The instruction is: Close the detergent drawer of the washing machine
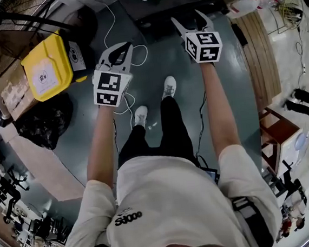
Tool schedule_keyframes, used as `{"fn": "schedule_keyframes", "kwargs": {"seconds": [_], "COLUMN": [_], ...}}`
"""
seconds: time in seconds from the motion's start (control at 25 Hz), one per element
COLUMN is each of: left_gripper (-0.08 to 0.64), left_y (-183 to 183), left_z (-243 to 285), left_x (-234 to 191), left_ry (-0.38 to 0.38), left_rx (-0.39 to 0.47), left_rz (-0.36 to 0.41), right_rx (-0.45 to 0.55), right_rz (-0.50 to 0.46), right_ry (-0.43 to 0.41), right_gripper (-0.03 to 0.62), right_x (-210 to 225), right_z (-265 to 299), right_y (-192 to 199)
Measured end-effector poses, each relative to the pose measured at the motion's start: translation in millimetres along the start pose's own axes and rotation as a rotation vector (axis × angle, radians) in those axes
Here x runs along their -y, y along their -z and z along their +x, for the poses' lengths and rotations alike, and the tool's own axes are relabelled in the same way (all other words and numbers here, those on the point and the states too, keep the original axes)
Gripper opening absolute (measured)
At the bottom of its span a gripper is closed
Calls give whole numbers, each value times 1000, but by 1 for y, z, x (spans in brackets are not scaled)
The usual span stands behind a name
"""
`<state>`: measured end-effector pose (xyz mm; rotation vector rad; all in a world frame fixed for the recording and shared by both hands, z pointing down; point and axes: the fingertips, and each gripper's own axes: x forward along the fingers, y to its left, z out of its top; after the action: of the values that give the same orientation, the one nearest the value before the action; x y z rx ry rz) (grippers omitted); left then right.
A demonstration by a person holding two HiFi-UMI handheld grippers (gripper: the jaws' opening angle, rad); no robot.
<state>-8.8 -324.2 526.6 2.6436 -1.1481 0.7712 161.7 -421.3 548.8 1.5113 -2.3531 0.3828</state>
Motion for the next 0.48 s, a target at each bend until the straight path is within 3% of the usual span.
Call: {"fn": "schedule_keyframes", "kwargs": {"seconds": [0.48], "left_gripper": [18], "left_y": [3], "left_z": [5], "left_x": [-15], "left_ry": [-14], "left_rx": [2], "left_rz": [-7], "right_rx": [35], "right_rz": [0], "right_ry": [1], "right_gripper": [288], "right_x": [4], "right_z": [8], "right_y": [-3]}}
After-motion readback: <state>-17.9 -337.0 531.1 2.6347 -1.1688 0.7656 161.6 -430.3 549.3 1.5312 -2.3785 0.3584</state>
